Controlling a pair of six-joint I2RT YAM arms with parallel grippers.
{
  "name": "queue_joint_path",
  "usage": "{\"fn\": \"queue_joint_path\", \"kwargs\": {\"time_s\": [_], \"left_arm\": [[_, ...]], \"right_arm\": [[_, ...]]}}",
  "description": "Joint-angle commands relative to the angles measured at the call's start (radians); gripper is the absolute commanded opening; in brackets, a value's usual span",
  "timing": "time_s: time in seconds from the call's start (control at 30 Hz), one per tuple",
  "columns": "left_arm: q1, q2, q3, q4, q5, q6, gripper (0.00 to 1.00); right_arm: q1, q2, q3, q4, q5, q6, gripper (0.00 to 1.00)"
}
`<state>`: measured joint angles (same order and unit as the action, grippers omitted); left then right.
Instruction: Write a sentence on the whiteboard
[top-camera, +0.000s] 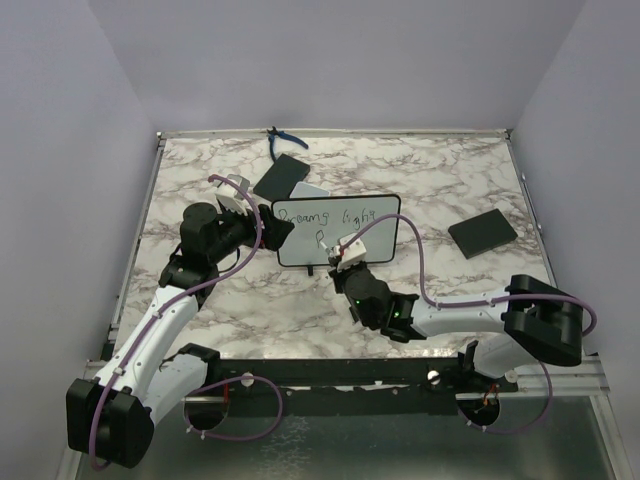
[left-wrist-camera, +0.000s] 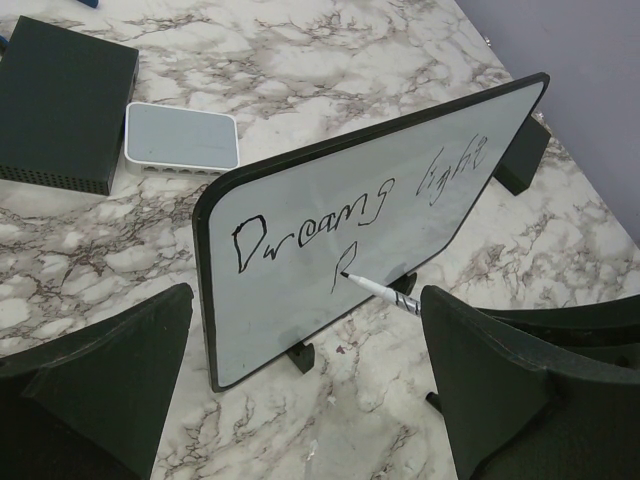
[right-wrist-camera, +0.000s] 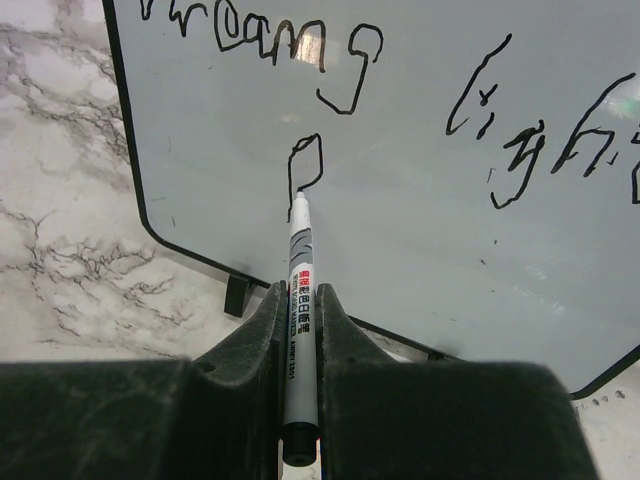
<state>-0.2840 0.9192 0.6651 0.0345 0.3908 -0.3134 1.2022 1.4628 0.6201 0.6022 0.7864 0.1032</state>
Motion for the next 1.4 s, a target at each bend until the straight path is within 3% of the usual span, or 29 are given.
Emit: {"fn": "queue_joint_path", "kwargs": {"time_s": [0.0, 0.53, 1.37], "left_arm": [[-0.006, -0.014, 0.005, -0.002, -0.010, 0.012, 0.96], [-0.004, -0.011, 0.005, -0.002, -0.017, 0.017, 0.97], [-0.002, -0.005, -0.002, -0.002, -0.042, 0.020, 0.97]], "right_arm": [[-0.009, 0.025, 0.028, 0.028, -0.007, -0.020, 0.01], [-0.003, -0.077, -0.035, 0.054, -0.122, -0.063, 0.01], [-0.053, -0.203, -0.124, 0.021, -0.126, -0.020, 0.01]]}}
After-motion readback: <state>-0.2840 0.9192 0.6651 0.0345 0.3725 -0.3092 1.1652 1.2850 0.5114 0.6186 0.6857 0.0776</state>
